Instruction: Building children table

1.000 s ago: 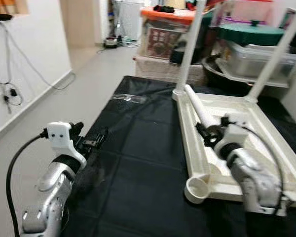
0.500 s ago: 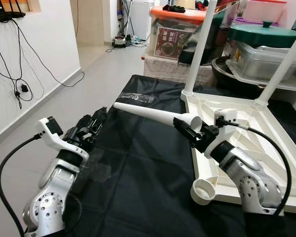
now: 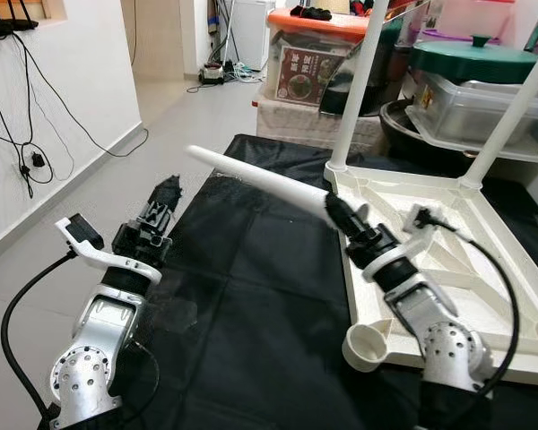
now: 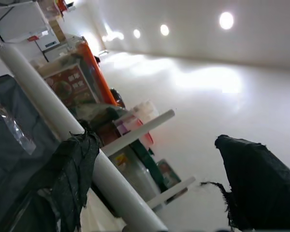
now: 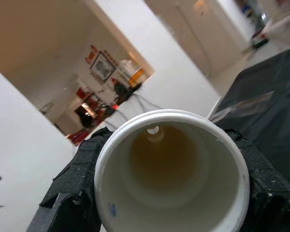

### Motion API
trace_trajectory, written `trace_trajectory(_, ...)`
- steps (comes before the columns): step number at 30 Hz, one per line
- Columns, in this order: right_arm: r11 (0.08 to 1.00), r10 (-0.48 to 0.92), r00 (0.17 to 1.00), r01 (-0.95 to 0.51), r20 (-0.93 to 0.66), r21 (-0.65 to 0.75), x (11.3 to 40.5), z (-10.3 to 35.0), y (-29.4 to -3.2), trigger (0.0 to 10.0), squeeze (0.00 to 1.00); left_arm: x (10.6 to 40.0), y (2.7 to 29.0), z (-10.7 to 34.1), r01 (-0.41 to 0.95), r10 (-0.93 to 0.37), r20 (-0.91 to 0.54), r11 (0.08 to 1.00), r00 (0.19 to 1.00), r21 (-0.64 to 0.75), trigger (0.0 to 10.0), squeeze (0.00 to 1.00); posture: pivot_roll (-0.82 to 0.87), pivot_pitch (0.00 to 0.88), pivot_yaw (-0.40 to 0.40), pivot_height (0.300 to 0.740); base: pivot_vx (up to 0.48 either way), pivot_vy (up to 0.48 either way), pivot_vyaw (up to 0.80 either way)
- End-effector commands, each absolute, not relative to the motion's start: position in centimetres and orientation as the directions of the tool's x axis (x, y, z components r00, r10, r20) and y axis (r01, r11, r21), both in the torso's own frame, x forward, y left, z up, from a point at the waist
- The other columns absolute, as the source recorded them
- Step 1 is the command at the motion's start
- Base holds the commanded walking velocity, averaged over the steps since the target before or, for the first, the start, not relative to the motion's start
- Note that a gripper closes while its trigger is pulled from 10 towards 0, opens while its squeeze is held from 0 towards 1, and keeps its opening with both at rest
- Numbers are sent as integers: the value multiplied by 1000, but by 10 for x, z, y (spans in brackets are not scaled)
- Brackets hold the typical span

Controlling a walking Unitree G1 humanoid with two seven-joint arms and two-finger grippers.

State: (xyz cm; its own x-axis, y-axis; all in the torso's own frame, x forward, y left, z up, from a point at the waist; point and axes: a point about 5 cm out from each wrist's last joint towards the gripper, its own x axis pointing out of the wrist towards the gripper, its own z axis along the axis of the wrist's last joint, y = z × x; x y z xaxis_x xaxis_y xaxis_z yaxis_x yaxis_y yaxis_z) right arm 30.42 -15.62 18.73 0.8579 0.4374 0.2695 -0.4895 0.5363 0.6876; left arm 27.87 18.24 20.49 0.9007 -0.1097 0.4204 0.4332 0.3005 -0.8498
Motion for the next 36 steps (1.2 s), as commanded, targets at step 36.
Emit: trace_trajectory(36,63,756,517,-667,401,742,257,182,-131,0,0,280,195,192,420,-108,406,192,907,-887,10000,0,56,0,-131,740,0,0,0)
